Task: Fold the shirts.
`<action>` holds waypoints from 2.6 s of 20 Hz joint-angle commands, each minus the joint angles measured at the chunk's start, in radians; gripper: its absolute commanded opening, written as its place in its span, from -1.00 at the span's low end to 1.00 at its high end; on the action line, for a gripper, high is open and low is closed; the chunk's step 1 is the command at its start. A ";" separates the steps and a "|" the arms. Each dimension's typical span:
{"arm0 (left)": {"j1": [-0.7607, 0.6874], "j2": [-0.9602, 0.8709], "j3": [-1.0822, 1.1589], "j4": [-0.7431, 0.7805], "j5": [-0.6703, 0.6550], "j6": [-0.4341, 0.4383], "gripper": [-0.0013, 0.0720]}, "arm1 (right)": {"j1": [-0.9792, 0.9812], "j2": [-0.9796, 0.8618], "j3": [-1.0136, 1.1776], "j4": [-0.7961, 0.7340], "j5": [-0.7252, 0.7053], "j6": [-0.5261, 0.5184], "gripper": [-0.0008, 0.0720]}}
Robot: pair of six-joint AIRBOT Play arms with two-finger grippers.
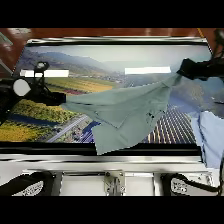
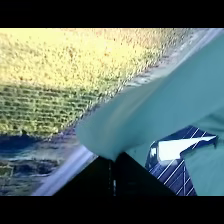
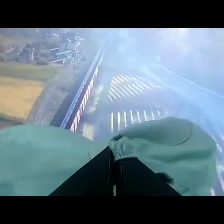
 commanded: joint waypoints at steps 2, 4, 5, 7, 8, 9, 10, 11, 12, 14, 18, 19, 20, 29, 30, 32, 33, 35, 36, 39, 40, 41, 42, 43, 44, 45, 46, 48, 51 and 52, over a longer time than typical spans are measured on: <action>0.004 -0.098 -0.011 -0.034 -0.129 0.076 -0.87 | 0.068 -0.224 -0.018 0.084 -0.142 0.061 -0.11; 0.018 -0.076 0.003 -0.034 -0.169 0.114 -0.87 | 0.055 -0.215 -0.018 0.109 0.009 -0.004 0.89; 0.031 -0.061 0.019 -0.034 -0.192 0.126 -0.87 | 0.042 -0.192 -0.018 0.094 0.159 -0.035 0.89; 0.054 -0.027 0.052 -0.034 -0.216 0.161 -0.87 | 0.034 -0.133 -0.059 -0.040 0.396 -0.054 0.89; 0.064 -0.010 0.072 -0.034 -0.227 0.176 -0.87 | 0.034 -0.077 -0.155 -0.081 0.442 -0.039 0.89; 0.075 0.003 0.092 -0.034 -0.241 0.194 -0.87 | 0.034 -0.003 -0.306 -0.061 0.428 -0.033 0.89; 0.082 0.017 0.110 -0.034 -0.253 0.204 -0.87 | 0.035 0.074 -0.470 -0.006 0.385 -0.031 0.89; 0.088 0.034 0.122 -0.034 -0.255 0.208 -0.87 | 0.035 0.153 -0.649 0.099 0.322 -0.032 0.89; 0.088 0.050 0.127 -0.034 -0.252 0.216 -0.87 | 0.035 0.220 -0.802 0.211 0.251 -0.032 0.89; 0.088 0.064 0.127 -0.050 -0.246 0.222 -0.87 | 0.063 0.317 -1.041 0.393 0.088 -0.032 0.89; 0.088 0.063 0.127 -0.077 -0.233 0.245 -0.87 | 0.240 0.345 -1.201 0.440 -0.091 0.020 0.89; 0.088 0.063 0.127 -0.082 -0.224 0.245 -0.87 | 0.286 0.345 -1.203 0.438 -0.141 0.044 0.89; 0.088 0.063 0.127 -0.083 -0.214 0.245 -0.87 | 0.328 0.345 -1.203 0.436 -0.192 0.076 0.89; 0.088 0.064 0.127 -0.116 -0.195 0.248 -0.87 | 0.590 0.230 -1.201 0.651 -0.545 0.163 -0.19; 0.089 0.064 0.127 -0.115 -0.195 0.248 -0.87 | 0.595 0.232 -1.192 0.661 -0.551 0.153 -0.82; 0.100 0.066 0.139 -0.115 -0.195 0.258 -0.87 | 0.581 0.296 -1.141 0.641 -0.527 0.018 -0.82; 0.110 0.067 0.164 -0.114 -0.195 0.276 -0.87 | 0.562 0.356 -1.103 0.609 -0.507 -0.040 -0.82; 0.143 0.068 0.260 -0.116 -0.199 0.278 -0.87 | 0.494 0.528 -0.980 0.530 -0.476 -0.162 -0.82; 0.166 0.068 0.338 -0.117 -0.203 0.277 -0.87 | 0.448 0.624 -0.900 0.486 -0.462 -0.186 -0.82; 0.238 0.069 0.651 -0.189 -0.204 0.189 -0.87 | 0.264 0.873 -0.583 0.398 -0.500 -0.145 -0.82; 0.256 0.069 0.769 -0.233 -0.202 0.137 -0.87 | 0.205 0.921 -0.464 0.398 -0.510 -0.109 -0.82; 0.268 0.069 0.897 -0.267 -0.201 0.112 -0.87 | 0.159 0.947 -0.354 0.389 -0.497 -0.101 -0.82; 0.269 0.078 0.991 -0.277 -0.185 0.110 -0.87 | 0.118 0.961 -0.246 0.356 -0.453 -0.084 -0.82; 0.269 0.112 1.035 -0.277 -0.140 0.110 -0.87 | 0.084 0.961 -0.155 0.296 -0.393 -0.032 -0.82; 0.269 0.161 1.024 -0.274 -0.086 0.100 -0.87 | 0.052 0.958 -0.073 0.211 -0.321 0.053 -0.82; 0.269 0.220 0.984 -0.266 -0.038 0.082 -0.87 | 0.026 0.956 -0.019 0.140 -0.253 0.128 -0.82; 0.269 0.273 0.929 -0.261 -0.012 0.074 -0.87 | 0.004 0.956 0.011 0.076 -0.201 0.178 -0.82; 0.269 0.371 0.802 -0.223 -0.026 0.074 -0.87 | -0.019 0.956 0.027 -0.005 -0.116 0.208 -0.82; 0.269 0.428 0.669 -0.114 -0.187 0.074 -0.87 | -0.023 0.914 0.027 -0.031 0.009 0.261 -0.82; 0.269 0.423 0.643 -0.101 -0.254 0.074 -0.87 | -0.023 0.894 0.027 -0.006 0.039 0.260 -0.82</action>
